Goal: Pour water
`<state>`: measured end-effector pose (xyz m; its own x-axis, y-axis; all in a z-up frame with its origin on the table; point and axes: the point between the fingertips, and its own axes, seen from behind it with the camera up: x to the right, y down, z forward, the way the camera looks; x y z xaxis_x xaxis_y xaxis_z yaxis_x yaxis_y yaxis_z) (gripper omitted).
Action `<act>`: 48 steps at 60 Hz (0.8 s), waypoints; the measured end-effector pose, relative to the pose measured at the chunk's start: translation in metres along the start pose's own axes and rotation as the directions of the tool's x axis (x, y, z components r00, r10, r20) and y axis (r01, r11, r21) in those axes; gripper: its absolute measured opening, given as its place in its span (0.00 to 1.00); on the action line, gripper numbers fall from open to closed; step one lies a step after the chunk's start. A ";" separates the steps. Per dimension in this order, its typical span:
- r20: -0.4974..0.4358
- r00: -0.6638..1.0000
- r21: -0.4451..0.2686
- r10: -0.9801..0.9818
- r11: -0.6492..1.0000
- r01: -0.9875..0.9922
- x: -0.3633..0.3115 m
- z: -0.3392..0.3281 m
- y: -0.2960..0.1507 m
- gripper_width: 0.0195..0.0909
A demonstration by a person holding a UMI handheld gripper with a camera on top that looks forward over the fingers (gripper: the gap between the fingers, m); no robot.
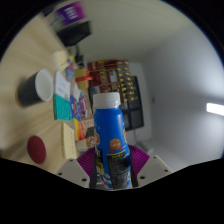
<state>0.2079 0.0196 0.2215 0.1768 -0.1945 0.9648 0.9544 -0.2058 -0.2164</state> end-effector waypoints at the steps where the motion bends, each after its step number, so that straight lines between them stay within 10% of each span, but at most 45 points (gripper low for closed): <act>1: -0.008 0.998 0.007 -0.063 0.998 0.063 0.000 0.001 -0.007 0.40; 20: -0.142 0.632 0.092 -0.762 0.625 0.775 -0.028 0.007 -0.087 0.40; 40: -0.164 0.587 0.066 -0.793 0.584 0.809 -0.016 0.015 -0.095 0.40; 48: -0.105 0.920 0.058 -0.378 0.921 0.386 0.016 0.021 -0.073 0.40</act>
<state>0.1460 0.0521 0.2559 -0.2238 -0.2017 0.9535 0.9610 -0.2087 0.1814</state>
